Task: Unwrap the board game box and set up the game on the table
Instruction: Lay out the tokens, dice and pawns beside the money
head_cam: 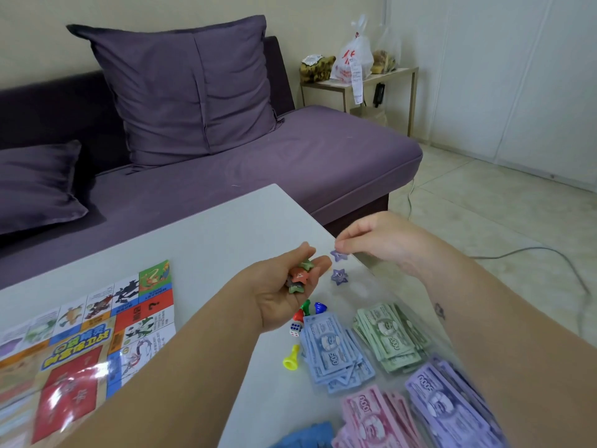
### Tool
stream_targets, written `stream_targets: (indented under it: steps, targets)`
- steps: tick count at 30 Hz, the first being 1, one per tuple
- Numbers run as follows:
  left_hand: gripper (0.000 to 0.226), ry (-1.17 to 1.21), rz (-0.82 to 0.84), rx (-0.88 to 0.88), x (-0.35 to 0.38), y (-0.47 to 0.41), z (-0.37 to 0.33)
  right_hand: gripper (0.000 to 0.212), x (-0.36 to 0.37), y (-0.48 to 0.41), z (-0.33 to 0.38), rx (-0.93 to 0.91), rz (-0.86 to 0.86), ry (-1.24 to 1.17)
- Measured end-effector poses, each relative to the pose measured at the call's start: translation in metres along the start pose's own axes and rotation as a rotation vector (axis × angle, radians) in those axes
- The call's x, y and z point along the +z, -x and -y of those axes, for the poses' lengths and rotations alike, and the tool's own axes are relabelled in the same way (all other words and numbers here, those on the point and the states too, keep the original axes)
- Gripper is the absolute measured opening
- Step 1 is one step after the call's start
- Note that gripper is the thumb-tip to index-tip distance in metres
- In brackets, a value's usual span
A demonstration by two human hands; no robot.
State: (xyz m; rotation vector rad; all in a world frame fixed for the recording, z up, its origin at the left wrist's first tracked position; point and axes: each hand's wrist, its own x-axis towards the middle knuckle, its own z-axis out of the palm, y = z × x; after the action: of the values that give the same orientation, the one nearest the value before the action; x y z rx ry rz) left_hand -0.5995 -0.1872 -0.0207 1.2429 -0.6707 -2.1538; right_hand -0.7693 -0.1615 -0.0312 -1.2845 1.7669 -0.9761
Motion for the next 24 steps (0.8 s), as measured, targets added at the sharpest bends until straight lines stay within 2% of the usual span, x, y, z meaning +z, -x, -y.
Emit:
stream_targets:
  steps: [3, 6, 9, 11, 14, 16, 21, 24]
  targets:
    - [0.024, 0.116, 0.011, -0.012, -0.004, 0.005, 0.002, 0.005, 0.005, 0.002, -0.009, 0.033, 0.039, 0.188]
    - [0.023, 0.169, 0.033, -0.019, -0.008, 0.010, 0.002, 0.008, 0.008, 0.003, -0.011, -0.003, -0.010, 0.253]
    - [0.026, 0.139, 0.069, -0.002, -0.009, 0.012, 0.003, 0.018, 0.002, 0.005, -0.003, -0.042, -0.071, 0.175]
    - [0.026, 0.083, 0.091, 0.004, -0.010, 0.010, 0.005, 0.020, 0.002, 0.007, 0.004, -0.049, 0.018, 0.115]
    - [0.024, -0.041, 0.130, 0.017, -0.010, 0.010, 0.007, 0.018, 0.011, 0.007, 0.008, -0.057, 0.211, 0.149]
    - [0.023, -0.109, 0.139, 0.029, -0.010, 0.010, 0.009, 0.014, 0.014, 0.006, 0.008, -0.060, 0.257, 0.155]
    - [0.025, -0.176, 0.168, 0.030, -0.008, 0.011, 0.007, 0.009, 0.012, 0.006, 0.008, -0.003, 0.284, 0.128]
    - [0.025, -0.166, 0.140, 0.039, -0.009, 0.010, 0.005, 0.007, 0.007, 0.004, 0.006, 0.027, 0.199, -0.024]
